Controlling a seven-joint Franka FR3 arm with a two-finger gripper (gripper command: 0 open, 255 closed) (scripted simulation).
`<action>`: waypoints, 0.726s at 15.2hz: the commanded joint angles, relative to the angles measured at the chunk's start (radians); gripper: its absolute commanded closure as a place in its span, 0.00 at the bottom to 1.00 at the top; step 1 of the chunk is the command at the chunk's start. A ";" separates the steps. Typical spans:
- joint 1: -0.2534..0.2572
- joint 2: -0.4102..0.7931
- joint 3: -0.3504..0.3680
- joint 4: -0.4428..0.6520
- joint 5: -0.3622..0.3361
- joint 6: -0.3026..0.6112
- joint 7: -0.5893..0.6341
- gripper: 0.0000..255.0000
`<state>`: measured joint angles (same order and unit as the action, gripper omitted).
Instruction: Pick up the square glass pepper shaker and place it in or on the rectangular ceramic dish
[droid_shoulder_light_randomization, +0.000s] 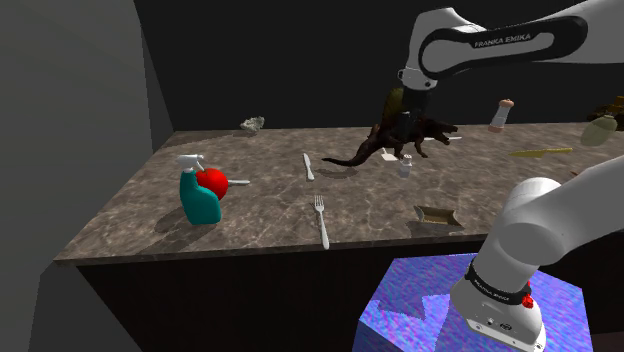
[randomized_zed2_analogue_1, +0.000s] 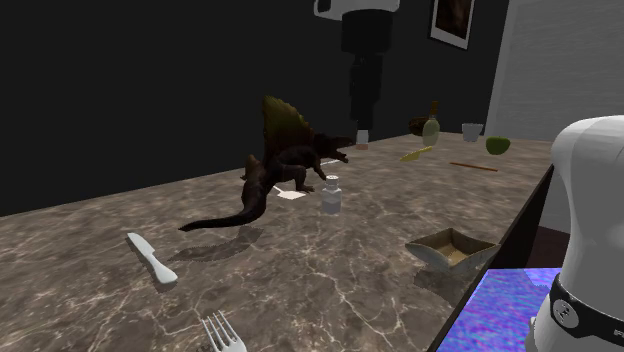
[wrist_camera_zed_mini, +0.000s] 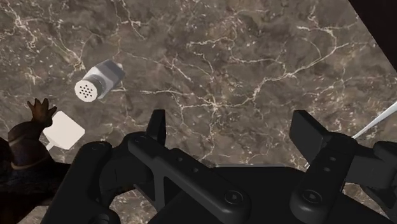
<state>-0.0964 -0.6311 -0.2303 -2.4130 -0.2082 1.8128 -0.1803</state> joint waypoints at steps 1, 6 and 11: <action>-0.013 0.038 -0.047 -0.001 -0.016 0.043 -0.047 0.00; -0.031 0.159 -0.157 0.012 -0.031 0.154 -0.153 0.00; -0.036 0.312 -0.266 0.057 -0.005 0.260 -0.275 0.00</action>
<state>-0.1321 -0.3524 -0.4744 -2.3719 -0.2218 2.0550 -0.4266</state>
